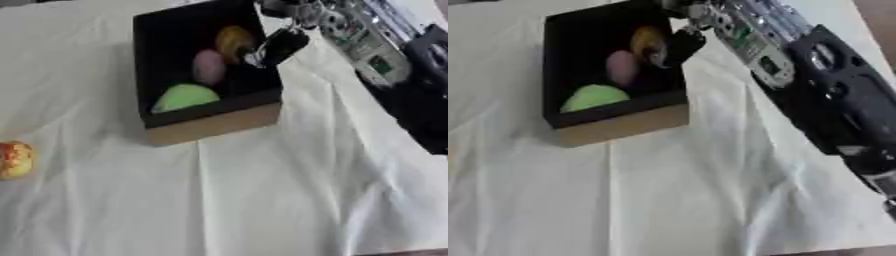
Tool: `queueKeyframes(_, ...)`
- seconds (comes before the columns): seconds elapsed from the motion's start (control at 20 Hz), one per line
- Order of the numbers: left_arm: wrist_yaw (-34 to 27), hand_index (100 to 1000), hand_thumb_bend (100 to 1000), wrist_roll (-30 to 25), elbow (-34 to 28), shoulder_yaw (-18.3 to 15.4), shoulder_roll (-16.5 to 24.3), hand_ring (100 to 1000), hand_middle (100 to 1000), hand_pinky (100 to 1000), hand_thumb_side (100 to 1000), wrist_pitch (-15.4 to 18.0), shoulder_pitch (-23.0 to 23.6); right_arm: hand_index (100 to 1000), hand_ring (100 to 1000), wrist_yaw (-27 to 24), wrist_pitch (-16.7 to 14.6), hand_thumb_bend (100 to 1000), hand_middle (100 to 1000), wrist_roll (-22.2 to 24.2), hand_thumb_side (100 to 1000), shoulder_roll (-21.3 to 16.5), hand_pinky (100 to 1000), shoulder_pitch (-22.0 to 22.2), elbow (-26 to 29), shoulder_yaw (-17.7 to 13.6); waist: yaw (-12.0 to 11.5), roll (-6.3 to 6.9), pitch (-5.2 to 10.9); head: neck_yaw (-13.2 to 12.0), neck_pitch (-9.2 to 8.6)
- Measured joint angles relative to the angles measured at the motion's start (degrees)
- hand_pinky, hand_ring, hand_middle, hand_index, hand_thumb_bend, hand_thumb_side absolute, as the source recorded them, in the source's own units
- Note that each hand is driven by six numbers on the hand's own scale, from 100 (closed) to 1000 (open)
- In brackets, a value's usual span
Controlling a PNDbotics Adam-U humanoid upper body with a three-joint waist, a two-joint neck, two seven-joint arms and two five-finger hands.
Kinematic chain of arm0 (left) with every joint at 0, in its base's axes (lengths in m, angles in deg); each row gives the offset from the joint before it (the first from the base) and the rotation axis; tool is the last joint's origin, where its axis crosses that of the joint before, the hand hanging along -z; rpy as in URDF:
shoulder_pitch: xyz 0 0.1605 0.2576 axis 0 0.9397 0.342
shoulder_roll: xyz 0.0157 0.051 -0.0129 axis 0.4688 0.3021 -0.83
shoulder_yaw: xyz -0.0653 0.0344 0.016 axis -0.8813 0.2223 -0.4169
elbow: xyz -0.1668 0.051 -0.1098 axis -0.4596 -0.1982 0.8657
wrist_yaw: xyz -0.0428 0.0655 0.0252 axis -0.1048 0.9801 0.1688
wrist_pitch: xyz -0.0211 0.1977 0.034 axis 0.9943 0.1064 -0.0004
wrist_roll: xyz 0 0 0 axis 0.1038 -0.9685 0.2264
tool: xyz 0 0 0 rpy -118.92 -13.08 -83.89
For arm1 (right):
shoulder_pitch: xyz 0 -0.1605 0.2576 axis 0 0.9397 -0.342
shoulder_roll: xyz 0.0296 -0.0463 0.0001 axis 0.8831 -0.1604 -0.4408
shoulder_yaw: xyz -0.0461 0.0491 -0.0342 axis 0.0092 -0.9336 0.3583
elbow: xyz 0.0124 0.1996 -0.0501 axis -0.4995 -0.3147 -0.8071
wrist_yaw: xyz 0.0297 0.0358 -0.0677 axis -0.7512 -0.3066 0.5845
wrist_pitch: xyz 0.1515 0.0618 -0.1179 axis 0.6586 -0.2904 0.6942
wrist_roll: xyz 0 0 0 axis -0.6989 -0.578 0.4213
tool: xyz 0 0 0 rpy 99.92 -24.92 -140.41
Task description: Pick up objects on the table and place them in the box.
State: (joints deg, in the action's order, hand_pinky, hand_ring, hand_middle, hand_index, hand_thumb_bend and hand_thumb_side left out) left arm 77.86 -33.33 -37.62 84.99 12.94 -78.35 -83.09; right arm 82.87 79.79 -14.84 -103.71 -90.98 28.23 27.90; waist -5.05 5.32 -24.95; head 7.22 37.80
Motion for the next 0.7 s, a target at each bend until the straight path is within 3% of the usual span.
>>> queueKeyframes(0.25, 0.2, 807, 897, 0.1, 0.0, 0.0, 0.0, 820, 780, 672, 626, -0.1, 0.5, 943, 926, -5.1, 3.4, 101, 860, -1.4, 433, -3.1, 872, 0.6, 8.3, -4.4, 0.6, 0.00, 0.40, -0.6, 0.47)
queueKeyframes(0.35, 0.3, 808, 895, 0.2, 0.0, 0.0, 0.0, 820, 780, 673, 629, -0.2, 0.7, 946, 924, -8.2, 4.8, 100, 859, -2.2, 485, -5.3, 869, 1.7, 12.8, -6.5, 0.9, 0.00, 0.57, -1.1, 0.55)
queueKeyframes(0.5, 0.5, 809, 890, 0.1, 0.0, 0.0, 0.1, 820, 780, 675, 635, -0.3, 0.9, 939, 918, -13.5, 7.0, 100, 852, -4.7, 480, -9.4, 862, 4.3, 20.1, -9.7, 1.3, 0.00, 0.71, -1.8, 0.77)
queueKeyframes(0.7, 0.8, 811, 883, -0.3, 0.0, 0.0, 0.8, 820, 781, 677, 644, -0.5, 0.8, 920, 906, -20.3, 6.4, 100, 841, -11.0, 470, -14.5, 855, 7.1, 24.0, -13.3, 1.7, 0.00, 1.14, -2.6, 1.00)
